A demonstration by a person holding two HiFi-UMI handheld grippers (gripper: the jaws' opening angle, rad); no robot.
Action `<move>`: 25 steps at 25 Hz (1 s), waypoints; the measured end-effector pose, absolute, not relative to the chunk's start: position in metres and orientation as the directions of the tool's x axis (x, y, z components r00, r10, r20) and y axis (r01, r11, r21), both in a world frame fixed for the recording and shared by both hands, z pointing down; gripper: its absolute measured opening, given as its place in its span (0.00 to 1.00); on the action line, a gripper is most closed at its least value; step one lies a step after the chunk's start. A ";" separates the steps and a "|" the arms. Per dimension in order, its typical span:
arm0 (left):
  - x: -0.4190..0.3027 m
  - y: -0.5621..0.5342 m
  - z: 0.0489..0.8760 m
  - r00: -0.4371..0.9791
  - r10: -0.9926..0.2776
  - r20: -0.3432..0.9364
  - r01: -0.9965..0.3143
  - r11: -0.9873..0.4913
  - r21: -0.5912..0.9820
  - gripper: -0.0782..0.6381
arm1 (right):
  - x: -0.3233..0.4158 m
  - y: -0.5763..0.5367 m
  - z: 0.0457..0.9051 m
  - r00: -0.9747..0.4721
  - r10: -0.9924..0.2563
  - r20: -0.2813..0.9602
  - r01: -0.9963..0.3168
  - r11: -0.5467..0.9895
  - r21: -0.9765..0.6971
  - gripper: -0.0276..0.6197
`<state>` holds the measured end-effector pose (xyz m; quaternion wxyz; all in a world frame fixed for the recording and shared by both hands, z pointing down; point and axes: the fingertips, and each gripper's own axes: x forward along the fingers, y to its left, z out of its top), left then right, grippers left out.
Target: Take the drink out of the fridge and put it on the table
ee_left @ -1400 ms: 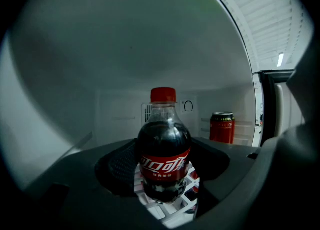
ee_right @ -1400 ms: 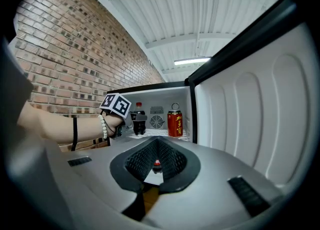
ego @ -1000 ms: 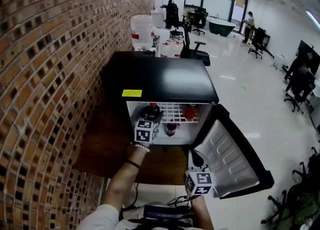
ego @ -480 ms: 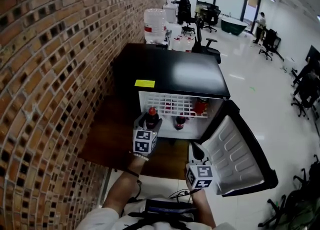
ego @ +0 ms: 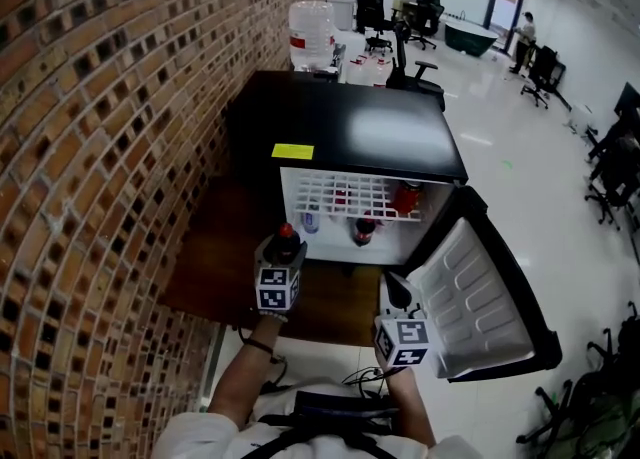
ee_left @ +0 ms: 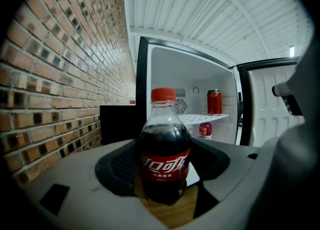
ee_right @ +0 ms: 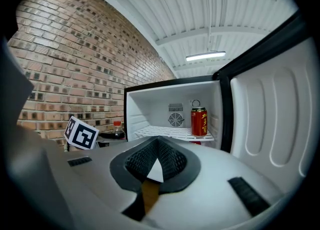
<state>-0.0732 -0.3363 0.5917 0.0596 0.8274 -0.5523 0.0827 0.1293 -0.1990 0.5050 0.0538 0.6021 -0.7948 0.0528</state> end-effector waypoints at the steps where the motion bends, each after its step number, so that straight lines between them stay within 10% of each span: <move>1: -0.078 -0.336 0.599 0.367 -0.907 0.207 -0.928 -0.373 0.010 0.54 | 0.128 -0.200 0.505 -0.270 -0.951 0.150 -0.962 0.271 -0.018 0.06; 25: -0.139 -0.326 0.739 0.283 -0.887 0.365 -0.957 -0.286 0.047 0.54 | 0.108 -0.211 0.522 -0.298 -0.931 0.210 -0.952 0.306 0.004 0.06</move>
